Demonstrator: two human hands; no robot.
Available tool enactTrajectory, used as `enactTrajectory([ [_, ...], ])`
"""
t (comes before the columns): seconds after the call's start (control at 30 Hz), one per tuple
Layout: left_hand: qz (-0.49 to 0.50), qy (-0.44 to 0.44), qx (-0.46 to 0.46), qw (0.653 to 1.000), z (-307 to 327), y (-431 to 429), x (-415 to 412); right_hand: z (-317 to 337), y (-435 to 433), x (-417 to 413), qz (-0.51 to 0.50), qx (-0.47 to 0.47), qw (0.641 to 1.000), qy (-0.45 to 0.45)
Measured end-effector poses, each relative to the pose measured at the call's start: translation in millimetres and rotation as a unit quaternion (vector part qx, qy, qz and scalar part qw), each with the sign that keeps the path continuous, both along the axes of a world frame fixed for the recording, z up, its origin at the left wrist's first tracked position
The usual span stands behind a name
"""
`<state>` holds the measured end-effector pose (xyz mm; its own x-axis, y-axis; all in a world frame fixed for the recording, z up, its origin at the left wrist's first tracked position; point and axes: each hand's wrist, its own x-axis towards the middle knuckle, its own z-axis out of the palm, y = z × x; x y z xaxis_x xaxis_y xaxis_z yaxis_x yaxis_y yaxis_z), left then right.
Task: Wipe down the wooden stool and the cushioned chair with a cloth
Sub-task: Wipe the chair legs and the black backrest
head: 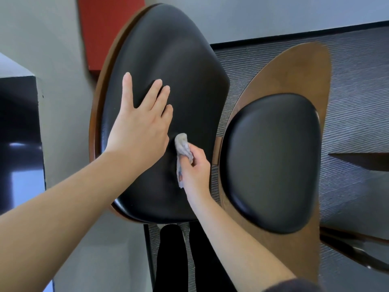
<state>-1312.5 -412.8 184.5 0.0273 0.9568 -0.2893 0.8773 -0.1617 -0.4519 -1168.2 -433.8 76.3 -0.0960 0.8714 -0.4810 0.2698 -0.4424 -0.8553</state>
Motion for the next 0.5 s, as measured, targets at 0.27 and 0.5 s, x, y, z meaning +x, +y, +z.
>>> enactTrajectory([
  [0.27,-0.006,-0.006,0.005,1.000,-4,1,1,-97,9,43,-0.097,-0.102,0.986,-0.090],
  [0.5,-0.005,-0.018,0.021,1.000,-10,1,-2,-128,57,43,-0.267,-0.234,0.933,-0.056],
])
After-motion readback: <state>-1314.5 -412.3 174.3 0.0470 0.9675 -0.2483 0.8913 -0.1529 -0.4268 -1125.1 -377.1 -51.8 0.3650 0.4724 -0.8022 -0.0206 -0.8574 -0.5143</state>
